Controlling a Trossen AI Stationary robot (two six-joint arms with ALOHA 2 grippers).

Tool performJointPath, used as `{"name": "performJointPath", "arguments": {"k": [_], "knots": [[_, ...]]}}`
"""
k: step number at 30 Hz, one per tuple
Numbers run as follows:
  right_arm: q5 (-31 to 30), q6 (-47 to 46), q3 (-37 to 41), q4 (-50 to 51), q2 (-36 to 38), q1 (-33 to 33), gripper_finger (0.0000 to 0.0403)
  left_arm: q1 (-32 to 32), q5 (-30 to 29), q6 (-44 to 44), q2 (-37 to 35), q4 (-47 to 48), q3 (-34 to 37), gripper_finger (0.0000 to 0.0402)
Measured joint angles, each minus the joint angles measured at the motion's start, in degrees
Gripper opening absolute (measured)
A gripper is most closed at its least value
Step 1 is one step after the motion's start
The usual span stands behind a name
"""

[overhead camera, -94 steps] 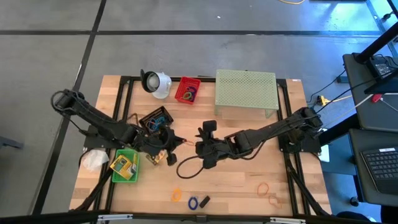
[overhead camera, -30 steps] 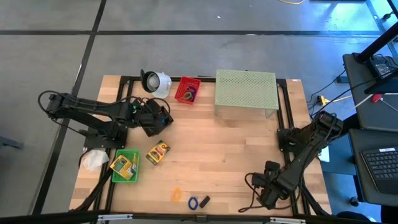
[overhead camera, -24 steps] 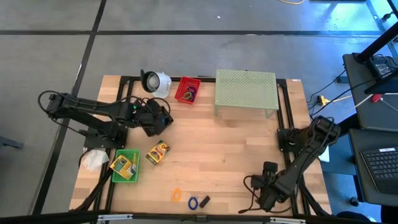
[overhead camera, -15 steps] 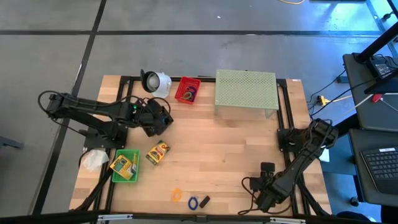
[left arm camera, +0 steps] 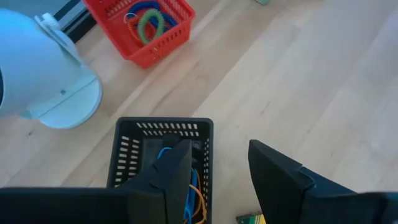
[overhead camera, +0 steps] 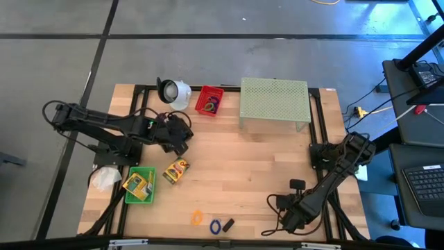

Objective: Pick & Place Office Desk Supplies
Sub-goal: Put the orange rubber band into the black bin

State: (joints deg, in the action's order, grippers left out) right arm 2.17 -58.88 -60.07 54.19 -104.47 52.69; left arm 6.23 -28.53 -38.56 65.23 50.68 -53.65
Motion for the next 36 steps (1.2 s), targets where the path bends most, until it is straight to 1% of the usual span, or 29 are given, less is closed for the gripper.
{"name": "performJointPath", "arguments": {"k": [6,9,14,18,21,24,26,30,32,36], "knots": [[0.87,0.96,0.11,0.41,1.07,-0.82,0.001,2.23,-0.28,0.32,0.02,0.01,0.0,0.0147],[-0.81,1.03,0.11,0.39,3.2,-1.83,0.0005,3.66,-0.31,0.26,0.02,-1.42,0.0,0.0144],[-8.72,0.1,0.07,0.16,8.12,-4.78,0.0003,7.07,0.06,0.85,0.02,-9.47,0.0,0.0144],[-18.05,-0.2,0.07,-1.63,11.5,-8.1,0.0004,10.83,0.04,5.07,0.39,-16.69,0.0,0.0144],[-24.05,1.68,0.07,-4.96,13.46,-10.96,0.0004,14.03,0.14,8.63,1.71,-21.75,0.0,0.0148],[-28.92,6.6,0.06,-11.25,14.23,-14.05,0.0004,17.07,0.71,11.46,4.55,-25.48,-0.02,0.0159],[-30.94,11.85,0.02,-17.23,14.27,-16.09,0.0004,18.75,0.68,12.78,7.17,-28.02,-0.02,0.0169],[-31.85,24.26,-0.02,-30.3,13.8,-20.02,0.0004,20.81,0.45,14.34,12.99,-33.22,-0.02,0.0193],[-33.34,28.94,-0.02,-35.95,13.73,-21.76,0.0004,21.12,0.03,13.92,15.76,-36.87,-0.02,0.0202],[-36.48,37.1,-0.02,-43.64,13.71,-24.41,0.0004,21.02,-0.58,13.81,19.46,-42.88,0.0,0.0216]]}}
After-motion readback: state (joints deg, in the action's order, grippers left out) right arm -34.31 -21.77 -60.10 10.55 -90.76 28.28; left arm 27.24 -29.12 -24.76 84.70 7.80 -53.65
